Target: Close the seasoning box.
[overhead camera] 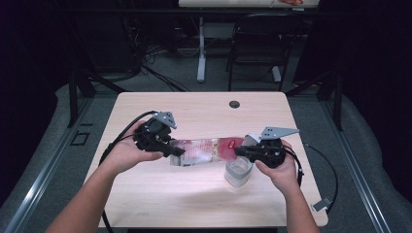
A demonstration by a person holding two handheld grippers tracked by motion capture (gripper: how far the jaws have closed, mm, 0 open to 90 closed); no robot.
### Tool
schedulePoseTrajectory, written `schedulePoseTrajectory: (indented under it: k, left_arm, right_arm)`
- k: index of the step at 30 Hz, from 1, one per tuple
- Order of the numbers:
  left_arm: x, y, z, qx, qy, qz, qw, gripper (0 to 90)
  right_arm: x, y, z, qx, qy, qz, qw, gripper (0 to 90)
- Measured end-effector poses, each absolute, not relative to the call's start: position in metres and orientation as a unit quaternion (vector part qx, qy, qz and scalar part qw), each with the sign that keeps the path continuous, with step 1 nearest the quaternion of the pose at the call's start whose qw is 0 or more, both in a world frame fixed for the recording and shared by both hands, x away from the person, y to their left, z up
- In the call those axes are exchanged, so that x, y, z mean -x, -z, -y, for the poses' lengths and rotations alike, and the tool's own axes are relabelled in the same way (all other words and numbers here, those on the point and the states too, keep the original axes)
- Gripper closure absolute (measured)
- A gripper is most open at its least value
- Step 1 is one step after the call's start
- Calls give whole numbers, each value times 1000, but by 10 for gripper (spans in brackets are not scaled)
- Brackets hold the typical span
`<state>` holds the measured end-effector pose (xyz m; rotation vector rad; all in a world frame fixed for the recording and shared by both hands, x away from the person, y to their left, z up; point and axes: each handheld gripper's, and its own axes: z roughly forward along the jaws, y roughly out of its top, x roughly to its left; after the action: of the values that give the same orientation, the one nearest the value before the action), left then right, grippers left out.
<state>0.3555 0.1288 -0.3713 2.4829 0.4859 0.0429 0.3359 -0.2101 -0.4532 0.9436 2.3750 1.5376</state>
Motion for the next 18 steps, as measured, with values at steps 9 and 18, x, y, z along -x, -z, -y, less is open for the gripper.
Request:
schedulePoseTrajectory:
  k: [9,18]
  left_arm:
    - [-356,367,-126,-935,-20,-181,304,690]
    - [-358,364,-124,-936,-20,-178,304,697]
  right_arm:
    - [-336,454,212,-319,-516,-791,77,862]
    - [-337,456,213,-322,-517,-790,76,862]
